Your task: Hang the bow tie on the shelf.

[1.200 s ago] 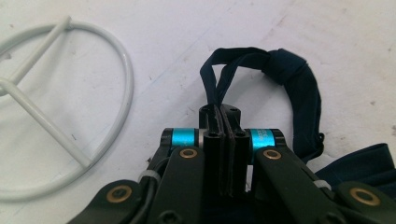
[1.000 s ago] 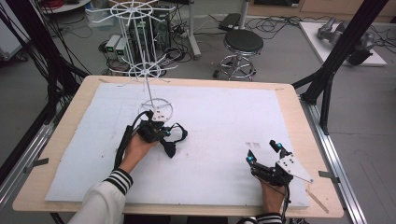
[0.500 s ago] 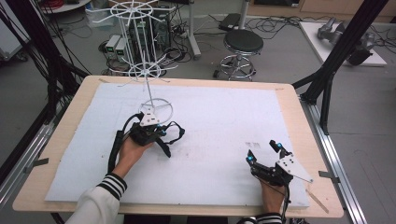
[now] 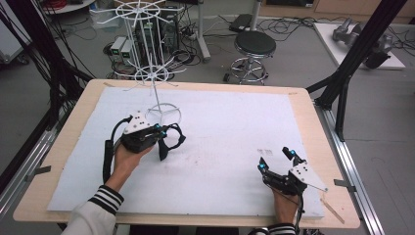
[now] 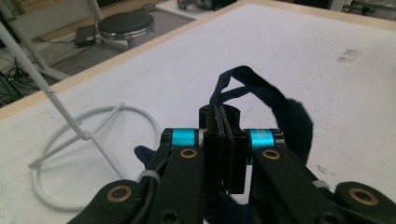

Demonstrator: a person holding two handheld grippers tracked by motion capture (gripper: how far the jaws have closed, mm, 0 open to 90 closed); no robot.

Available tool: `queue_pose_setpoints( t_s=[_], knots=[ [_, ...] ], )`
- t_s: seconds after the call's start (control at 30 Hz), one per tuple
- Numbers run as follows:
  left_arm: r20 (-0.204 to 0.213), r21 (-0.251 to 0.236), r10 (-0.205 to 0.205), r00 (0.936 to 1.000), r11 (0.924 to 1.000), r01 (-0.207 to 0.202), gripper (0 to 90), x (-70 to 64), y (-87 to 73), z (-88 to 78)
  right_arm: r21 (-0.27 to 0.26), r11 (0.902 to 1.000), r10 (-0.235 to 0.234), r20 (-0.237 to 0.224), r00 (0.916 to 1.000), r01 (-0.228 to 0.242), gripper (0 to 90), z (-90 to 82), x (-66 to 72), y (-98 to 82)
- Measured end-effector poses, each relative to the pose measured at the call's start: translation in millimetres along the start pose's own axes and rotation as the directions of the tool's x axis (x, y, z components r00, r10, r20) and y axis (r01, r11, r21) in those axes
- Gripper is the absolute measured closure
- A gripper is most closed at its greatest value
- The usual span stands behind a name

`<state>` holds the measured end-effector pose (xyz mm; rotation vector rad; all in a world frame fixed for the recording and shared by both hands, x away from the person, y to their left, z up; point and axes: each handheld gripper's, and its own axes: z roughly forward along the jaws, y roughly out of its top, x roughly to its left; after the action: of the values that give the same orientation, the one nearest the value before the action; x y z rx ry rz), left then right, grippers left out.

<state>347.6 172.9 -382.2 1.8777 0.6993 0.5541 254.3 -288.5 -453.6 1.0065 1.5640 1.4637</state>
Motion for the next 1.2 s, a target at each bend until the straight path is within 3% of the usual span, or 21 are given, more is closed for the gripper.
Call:
queue_pose_setpoints(
  t_s=[0.6, 0.8, 1.2],
  knots=[
    [-0.061, -0.085, -0.016, 0.998, 0.9963, 0.011, 88.0, 11.1, 13.5, -34.4, 0.002, 1.0, 0.003, -0.001, 1.0, -0.003, 10.0, 0.2, 0.6, 0.0],
    [-0.082, -0.132, 0.003, 0.9966, 0.9912, -0.014, 88.0, 14.4, 31.1, -53.9, 0.004, 1.0, 0.002, -0.001, 1.0, -0.002, 10.0, 0.4, 0.8, 0.1],
    [-0.102, -0.188, 0.01, 0.9947, 0.9817, -0.029, 88.0, 17.1, 52.9, -70.4, 0.007, 1.0, -0.003, 0.0, 1.0, 0.003, 10.0, 0.7, 1.0, 0.1]
  ],
)
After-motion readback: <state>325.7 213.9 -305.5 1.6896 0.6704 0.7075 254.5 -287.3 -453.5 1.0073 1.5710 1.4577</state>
